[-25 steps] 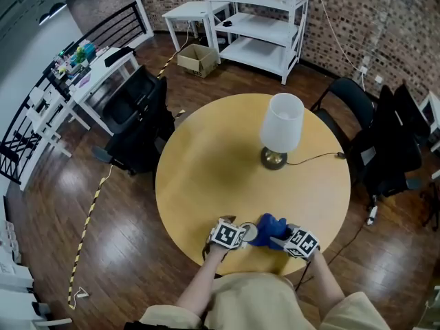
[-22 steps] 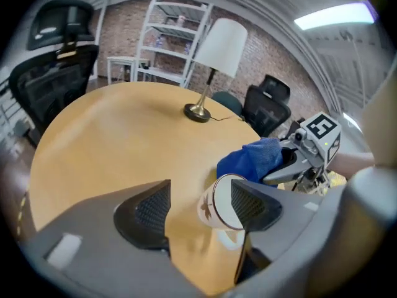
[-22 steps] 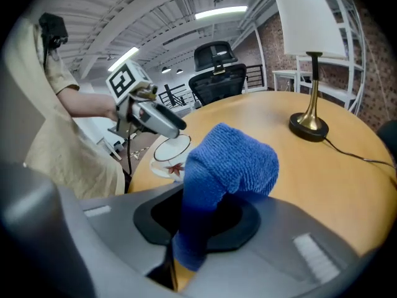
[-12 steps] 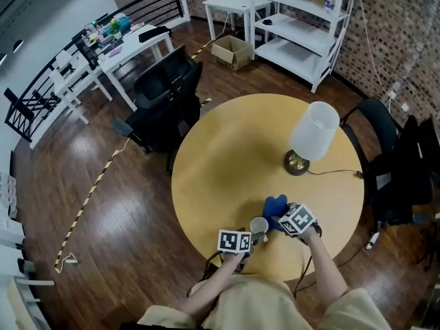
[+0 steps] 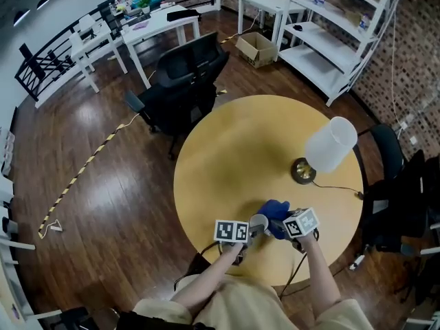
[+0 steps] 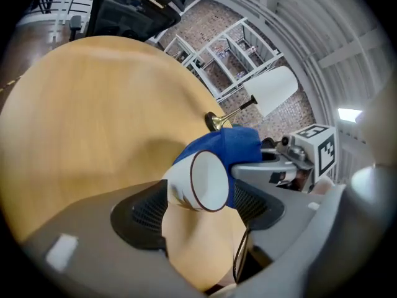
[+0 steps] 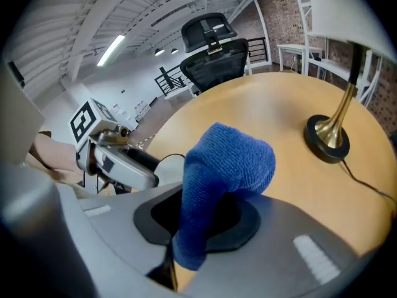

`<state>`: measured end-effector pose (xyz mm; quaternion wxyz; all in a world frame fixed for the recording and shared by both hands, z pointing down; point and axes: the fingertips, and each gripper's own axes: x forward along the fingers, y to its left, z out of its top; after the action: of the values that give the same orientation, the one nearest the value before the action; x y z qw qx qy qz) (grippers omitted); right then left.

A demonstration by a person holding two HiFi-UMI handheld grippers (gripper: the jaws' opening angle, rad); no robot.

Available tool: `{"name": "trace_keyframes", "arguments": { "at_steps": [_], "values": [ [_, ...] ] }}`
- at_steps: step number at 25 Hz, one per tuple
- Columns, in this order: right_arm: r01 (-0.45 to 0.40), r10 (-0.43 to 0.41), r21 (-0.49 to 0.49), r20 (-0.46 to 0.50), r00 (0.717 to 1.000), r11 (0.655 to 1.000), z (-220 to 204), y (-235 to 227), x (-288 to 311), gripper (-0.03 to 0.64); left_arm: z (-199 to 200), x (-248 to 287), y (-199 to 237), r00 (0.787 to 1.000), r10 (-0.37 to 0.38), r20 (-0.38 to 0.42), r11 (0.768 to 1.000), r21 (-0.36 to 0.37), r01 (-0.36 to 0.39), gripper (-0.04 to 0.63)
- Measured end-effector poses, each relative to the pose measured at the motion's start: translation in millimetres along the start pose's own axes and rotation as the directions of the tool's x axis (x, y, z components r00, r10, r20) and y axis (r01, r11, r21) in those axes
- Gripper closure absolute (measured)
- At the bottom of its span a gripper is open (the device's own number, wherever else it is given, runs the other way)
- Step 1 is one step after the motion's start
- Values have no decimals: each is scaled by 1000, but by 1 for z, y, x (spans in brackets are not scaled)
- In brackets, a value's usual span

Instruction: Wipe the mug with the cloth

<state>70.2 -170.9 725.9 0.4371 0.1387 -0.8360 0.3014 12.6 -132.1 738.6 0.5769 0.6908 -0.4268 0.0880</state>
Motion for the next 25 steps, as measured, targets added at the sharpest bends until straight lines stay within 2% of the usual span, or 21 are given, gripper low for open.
{"name": "trace_keyframes", "arguments": {
  "at_steps": [2,3,4,5,6,7,8,9,10,11,12,14,15,16,17,20,23,25],
  "values": [
    [-14,14,0,3,1000,1000,-5,-1,5,541,16,-13,3,1000,-2,17,998,55,1,265],
    [-13,13,-4,1,1000,1000,-7,-2,7,541,26,-17,4,1000,4,13,993,117,-6,265],
    [-8,8,-6,3,1000,1000,-9,-3,7,541,34,-17,4,1000,14,-8,979,203,-12,267],
    [-4,4,-4,13,1000,1000,-9,-4,7,541,40,-13,2,998,26,-49,951,309,-10,267],
    [-2,2,3,30,1000,1000,-8,-5,5,541,42,-7,-1,993,44,-110,904,427,8,267],
    [-4,3,14,52,999,1000,-7,-5,3,541,40,2,-6,980,67,-187,841,539,45,267],
    [-9,7,30,74,997,1000,-6,-4,1,541,35,10,-11,959,98,-267,768,632,97,267],
    [-17,12,48,94,995,999,-6,-3,-1,541,30,16,-14,932,133,-336,699,699,152,285],
    [-28,20,68,112,994,997,-6,-1,-1,541,25,22,-15,907,169,-387,643,740,196,336],
    [-42,30,90,129,991,995,-6,2,-1,541,22,27,-15,885,202,-419,601,767,225,383],
    [-57,40,112,147,988,992,-7,4,0,541,21,32,-12,870,233,-435,568,787,241,460],
    [-82,53,152,187,981,985,-8,4,3,542,22,42,-6,855,277,-438,517,818,252,535],
    [-84,50,166,203,978,983,-9,3,3,541,25,43,-4,855,288,-431,510,825,245,539],
    [-77,38,171,216,976,982,-11,3,1,543,29,44,-1,859,293,-419,518,825,226,545],
    [-58,19,168,227,974,984,-13,2,-1,543,33,43,2,867,292,-404,540,818,199,556],
    [52,-73,93,232,970,994,-24,1,-9,544,37,39,9,891,265,-369,632,765,129,563],
    [160,-155,-16,167,974,987,-48,9,-4,545,37,37,13,906,244,-347,696,713,85,564],
    [163,-165,22,144,976,986,-67,14,6,545,38,35,18,913,223,-340,727,683,77,564]
  ]
}}
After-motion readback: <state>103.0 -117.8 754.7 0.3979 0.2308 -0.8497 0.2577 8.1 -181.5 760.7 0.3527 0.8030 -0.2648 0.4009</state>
